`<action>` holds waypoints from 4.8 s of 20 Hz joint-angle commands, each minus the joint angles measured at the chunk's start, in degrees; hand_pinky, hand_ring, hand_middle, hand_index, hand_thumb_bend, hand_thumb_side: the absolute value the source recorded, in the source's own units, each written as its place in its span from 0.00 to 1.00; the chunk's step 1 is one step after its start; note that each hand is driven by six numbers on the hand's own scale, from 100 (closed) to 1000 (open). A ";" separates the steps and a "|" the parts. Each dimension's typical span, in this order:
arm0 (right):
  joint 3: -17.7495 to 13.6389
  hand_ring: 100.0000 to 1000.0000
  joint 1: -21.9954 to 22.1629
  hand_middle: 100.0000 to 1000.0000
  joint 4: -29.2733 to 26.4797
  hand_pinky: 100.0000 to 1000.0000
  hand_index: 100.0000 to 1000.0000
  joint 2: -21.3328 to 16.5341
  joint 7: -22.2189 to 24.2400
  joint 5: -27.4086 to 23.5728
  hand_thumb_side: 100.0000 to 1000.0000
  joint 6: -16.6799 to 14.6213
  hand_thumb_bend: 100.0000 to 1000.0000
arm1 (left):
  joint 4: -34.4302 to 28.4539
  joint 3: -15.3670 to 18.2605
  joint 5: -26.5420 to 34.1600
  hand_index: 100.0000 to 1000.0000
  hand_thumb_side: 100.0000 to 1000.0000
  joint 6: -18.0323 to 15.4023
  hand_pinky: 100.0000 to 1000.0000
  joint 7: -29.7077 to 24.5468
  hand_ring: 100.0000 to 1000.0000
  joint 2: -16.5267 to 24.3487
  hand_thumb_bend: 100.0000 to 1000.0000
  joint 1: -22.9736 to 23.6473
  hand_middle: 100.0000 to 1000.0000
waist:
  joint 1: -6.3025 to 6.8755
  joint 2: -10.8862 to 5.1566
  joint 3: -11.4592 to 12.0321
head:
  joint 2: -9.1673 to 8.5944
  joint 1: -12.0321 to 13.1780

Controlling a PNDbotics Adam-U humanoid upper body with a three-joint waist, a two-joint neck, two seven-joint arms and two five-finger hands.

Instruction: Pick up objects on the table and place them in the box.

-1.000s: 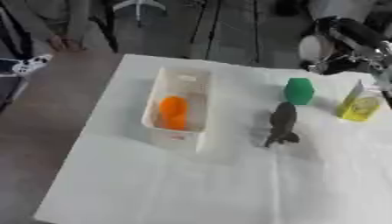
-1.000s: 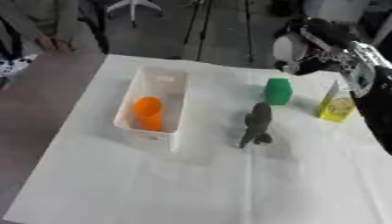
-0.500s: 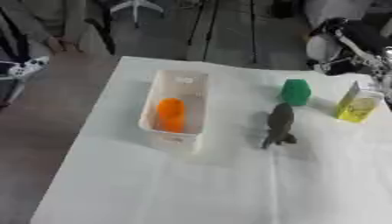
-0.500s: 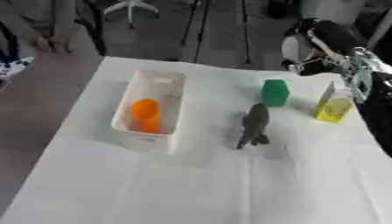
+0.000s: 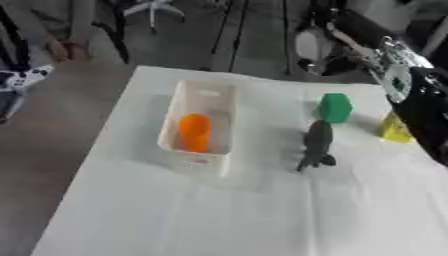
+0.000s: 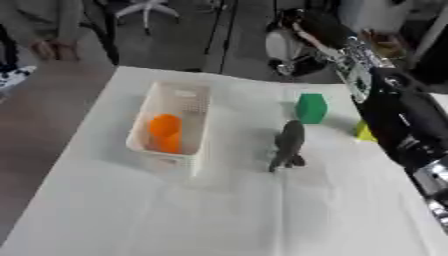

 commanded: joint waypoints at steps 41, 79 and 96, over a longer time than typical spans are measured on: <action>8.42 0.33 -3.22 0.66 -11.24 0.09 0.63 11.82 15.27 -16.31 0.00 -11.97 0.09 | -1.85 -0.10 0.66 0.89 0.92 0.18 0.54 -0.11 0.66 -0.57 0.41 -1.57 0.81 | -1.17 -1.39 0.80 | -2.44 -5.09; 9.97 0.93 -2.18 1.00 -14.54 0.95 1.00 11.27 35.43 -26.61 0.59 -14.38 0.26 | -1.76 -0.18 0.71 0.89 0.93 0.03 0.54 -0.25 0.65 -0.50 0.41 -1.36 0.81 | -0.50 -0.94 0.15 | -2.76 -6.06; 2.96 0.76 9.97 0.95 -36.87 0.78 0.96 0.82 20.24 -36.73 0.28 -9.74 0.36 | -0.49 0.97 -0.03 0.90 0.93 0.23 0.53 0.90 0.65 0.19 0.41 0.72 0.81 | 0.56 -1.35 -10.45 | -1.94 1.24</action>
